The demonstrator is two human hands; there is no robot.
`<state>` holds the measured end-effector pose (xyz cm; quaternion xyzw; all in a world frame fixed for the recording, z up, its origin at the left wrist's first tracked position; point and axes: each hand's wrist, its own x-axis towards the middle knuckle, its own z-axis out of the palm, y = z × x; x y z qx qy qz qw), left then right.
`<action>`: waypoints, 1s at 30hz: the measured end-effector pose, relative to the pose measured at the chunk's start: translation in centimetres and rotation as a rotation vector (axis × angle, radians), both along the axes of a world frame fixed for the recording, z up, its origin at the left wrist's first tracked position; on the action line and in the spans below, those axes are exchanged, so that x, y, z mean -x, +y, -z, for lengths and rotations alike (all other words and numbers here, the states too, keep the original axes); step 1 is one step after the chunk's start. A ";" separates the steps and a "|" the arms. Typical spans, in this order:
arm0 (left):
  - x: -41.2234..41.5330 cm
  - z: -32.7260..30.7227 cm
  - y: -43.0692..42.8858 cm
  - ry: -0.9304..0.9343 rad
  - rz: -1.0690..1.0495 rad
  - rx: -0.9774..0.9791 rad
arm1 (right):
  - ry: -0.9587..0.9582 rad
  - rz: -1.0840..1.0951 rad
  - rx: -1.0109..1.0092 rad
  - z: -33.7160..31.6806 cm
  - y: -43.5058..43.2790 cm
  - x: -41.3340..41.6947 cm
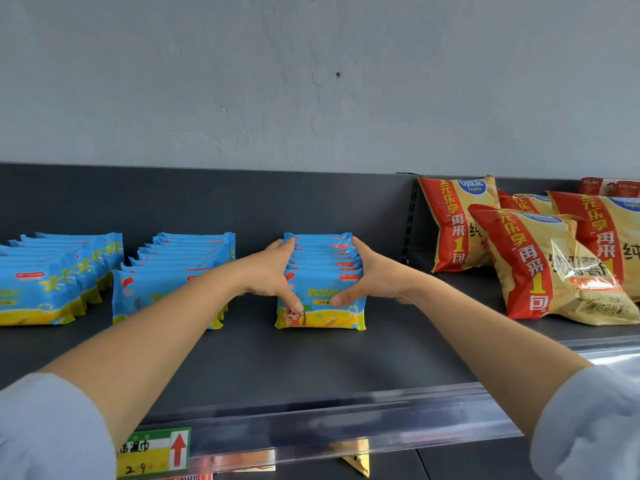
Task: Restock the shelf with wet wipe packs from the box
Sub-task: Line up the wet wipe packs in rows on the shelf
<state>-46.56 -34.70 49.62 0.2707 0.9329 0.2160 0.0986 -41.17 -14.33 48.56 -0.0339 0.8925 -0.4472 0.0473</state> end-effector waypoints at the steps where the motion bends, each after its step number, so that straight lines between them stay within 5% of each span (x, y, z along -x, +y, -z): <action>1: 0.2 0.3 0.1 0.013 0.001 -0.011 | 0.000 0.001 -0.012 0.1 0.0 0.1; 11: 1.9 0.2 -0.4 -0.060 -0.011 -0.033 | -0.009 -0.008 -0.066 0.1 0.7 1.5; 23: 4.2 0.3 -0.2 -0.347 -0.003 -0.307 | 0.033 0.030 0.123 0.0 1.4 3.0; 30: 4.7 -0.3 0.1 -0.400 0.009 -0.303 | 0.017 0.074 0.193 -0.3 1.3 4.8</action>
